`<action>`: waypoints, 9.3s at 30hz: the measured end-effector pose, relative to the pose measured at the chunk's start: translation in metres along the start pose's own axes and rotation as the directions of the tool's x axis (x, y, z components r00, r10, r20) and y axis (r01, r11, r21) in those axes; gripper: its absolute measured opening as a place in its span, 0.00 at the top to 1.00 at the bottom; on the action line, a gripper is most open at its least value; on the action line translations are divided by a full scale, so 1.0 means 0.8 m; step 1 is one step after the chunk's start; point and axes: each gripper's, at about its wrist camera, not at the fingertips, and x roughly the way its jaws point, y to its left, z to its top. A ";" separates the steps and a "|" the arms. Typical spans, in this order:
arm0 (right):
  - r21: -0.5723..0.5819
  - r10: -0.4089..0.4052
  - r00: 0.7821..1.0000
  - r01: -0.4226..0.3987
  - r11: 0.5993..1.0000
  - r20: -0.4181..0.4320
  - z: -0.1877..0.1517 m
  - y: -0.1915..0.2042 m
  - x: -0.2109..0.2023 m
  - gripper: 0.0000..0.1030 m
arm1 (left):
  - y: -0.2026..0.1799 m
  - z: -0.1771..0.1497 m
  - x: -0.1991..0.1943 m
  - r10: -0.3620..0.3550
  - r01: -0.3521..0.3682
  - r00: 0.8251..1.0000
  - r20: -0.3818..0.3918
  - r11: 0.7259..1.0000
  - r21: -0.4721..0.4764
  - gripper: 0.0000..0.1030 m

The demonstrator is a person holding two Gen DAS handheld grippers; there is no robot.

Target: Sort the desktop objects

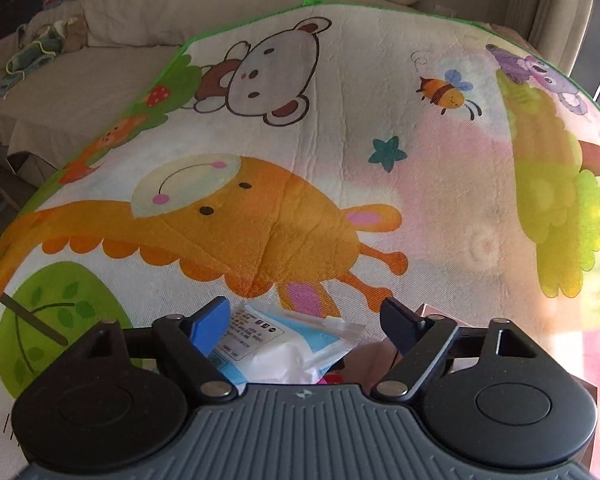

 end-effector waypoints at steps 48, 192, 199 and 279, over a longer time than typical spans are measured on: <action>0.153 0.090 0.986 -0.111 0.982 0.138 -0.298 -0.111 -0.240 0.17 | -0.029 0.005 -0.044 -0.068 0.070 0.997 -0.038 0.995 0.070 0.00; -0.018 0.223 0.966 -0.223 0.975 0.126 -0.262 -0.036 -0.160 0.34 | -0.050 -0.010 0.001 -0.009 0.041 0.989 -0.145 0.976 0.213 0.08; -0.062 0.263 0.963 -0.260 0.964 0.050 -0.257 -0.016 -0.137 0.57 | -0.050 -0.012 -0.003 -0.019 0.049 0.989 -0.149 0.979 0.196 0.06; -0.151 0.247 0.963 -0.230 0.961 0.109 -0.278 -0.003 -0.160 0.65 | -0.042 -0.006 -0.043 -0.099 0.118 0.985 -0.138 0.983 0.142 0.18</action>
